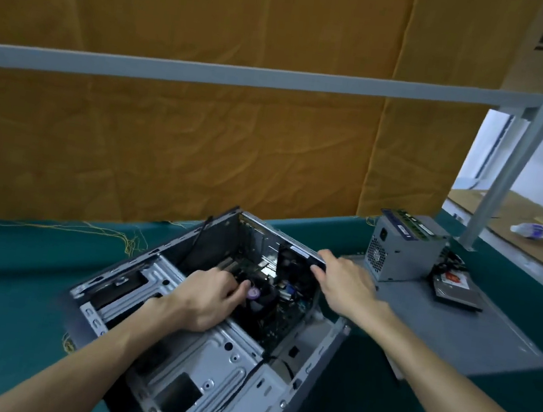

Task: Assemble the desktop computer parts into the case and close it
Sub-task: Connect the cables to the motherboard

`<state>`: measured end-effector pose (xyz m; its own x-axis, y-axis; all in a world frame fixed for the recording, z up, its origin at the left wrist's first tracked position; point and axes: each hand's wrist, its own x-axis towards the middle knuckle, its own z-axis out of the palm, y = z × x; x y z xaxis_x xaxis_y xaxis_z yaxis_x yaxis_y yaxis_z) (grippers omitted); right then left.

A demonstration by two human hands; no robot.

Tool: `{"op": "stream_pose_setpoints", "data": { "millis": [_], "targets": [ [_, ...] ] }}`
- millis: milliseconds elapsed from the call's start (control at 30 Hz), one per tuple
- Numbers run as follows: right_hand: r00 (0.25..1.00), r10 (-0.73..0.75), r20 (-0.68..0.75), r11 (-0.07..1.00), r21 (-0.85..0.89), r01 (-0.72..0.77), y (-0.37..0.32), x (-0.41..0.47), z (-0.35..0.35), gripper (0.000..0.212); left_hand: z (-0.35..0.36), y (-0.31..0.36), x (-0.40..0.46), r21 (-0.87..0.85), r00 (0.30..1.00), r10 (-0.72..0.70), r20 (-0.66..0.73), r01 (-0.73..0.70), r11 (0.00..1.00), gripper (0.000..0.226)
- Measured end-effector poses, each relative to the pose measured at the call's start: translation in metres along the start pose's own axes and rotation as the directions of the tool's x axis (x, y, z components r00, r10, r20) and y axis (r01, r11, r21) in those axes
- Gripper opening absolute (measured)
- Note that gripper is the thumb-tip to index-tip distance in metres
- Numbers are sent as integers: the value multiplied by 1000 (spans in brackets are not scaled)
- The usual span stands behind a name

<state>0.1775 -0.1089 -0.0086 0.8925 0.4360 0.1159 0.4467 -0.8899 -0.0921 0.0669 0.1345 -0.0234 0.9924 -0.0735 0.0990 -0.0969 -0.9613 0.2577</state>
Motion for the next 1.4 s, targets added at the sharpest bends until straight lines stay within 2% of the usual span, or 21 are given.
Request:
{"op": "stream_pose_setpoints", "data": {
  "millis": [100, 167, 200, 267, 300, 367, 400, 433, 467, 533, 600, 700, 800, 900, 967, 1033, 1100, 1167, 1233, 1267, 1400],
  "targets": [
    [993, 114, 5, 993, -33, -114, 5, -32, -5, 31, -10, -10, 14, 3, 999, 45, -2, -45, 999, 61],
    [982, 166, 93, 984, -74, -159, 9, -45, -11, 30, -16, -15, 24, 4, 999, 30, -15, -30, 1000, 56],
    [972, 182, 151, 981, -102, -168, 10, -43, -16, 31, -16, -15, 28, 20, 1000, 11, -28, -11, 1000, 50],
    [956, 191, 222, 977, -133, -164, 4, -25, -27, 44, -9, -14, 30, 32, 988, -130, -78, 133, 991, 23],
    [958, 188, 218, 980, -108, -168, -2, -8, -31, 58, -2, -12, 28, 42, 969, -228, -98, 232, 972, 29],
    [960, 176, 219, 982, 23, -186, -15, 30, -31, 83, 6, -10, 24, -4, 907, -411, -89, 412, 911, 71],
    [961, 167, 221, 978, 86, -190, -22, 46, -27, 85, 6, -11, 23, -37, 873, -485, -62, 483, 875, 86],
    [963, 159, 216, 974, 128, -189, -26, 59, -20, 77, 4, -12, 23, -43, 844, -536, -23, 535, 844, 95],
    [966, 153, 207, 971, 149, -186, -28, 68, -11, 60, 3, -15, 23, -35, 827, -562, 8, 562, 826, 98],
    [969, 174, 173, 966, 163, -203, -25, 71, 7, 21, 0, -19, 25, -34, 835, -550, 9, 550, 834, 95],
    [973, 196, 121, 960, 179, -216, -20, 67, 14, 12, 1, -21, 27, -84, 845, -534, -16, 531, 843, 92],
    [968, 224, 110, 939, 241, -244, -17, 55, 7, 16, 2, -24, 32, -97, 870, -493, -22, 489, 867, 92],
    [950, 281, 138, 903, 296, -310, -10, 26, 3, 20, -3, -29, 47, -85, 927, -375, 33, 376, 923, 89],
    [907, 332, 259, 894, 220, -391, -1, -11, -4, 37, -12, -28, 69, -101, 970, -213, 118, 225, 969, 90],
    [901, 333, 277, 939, -13, -343, 0, -16, -12, 51, -12, -23, 83, -89, 974, -171, 147, 185, 979, 90],
    [945, 314, 86, 936, -195, -293, -3, 6, -25, 68, -8, -18, 89, -67, 975, -183, 123, 192, 979, 90],
    [975, 220, -35, 949, -223, -222, -7, 46, -31, 79, -3, -17, 89, -72, 976, -194, 99, 201, 977, 90],
    [992, 94, 80, 983, -167, -79, -11, 85, -24, 80, 0, -21, 88, -99, 978, -196, 74, 203, 974, 91],
    [979, 44, 201, 995, -99, -24, -12, 105, -9, 72, 2, -25, 90, -111, 982, -187, 38, 190, 976, 92],
    [977, 42, 209, 996, -83, -25, -10, 106, -2, 64, 3, -26, 91, -115, 983, -181, 26, 183, 976, 93],
    [1000, 22, -12, 998, -66, -23, 6, 89, 17, 22, 2, -29, 96, -118, 992, -105, 67, 113, 987, 96]
  ]
}}
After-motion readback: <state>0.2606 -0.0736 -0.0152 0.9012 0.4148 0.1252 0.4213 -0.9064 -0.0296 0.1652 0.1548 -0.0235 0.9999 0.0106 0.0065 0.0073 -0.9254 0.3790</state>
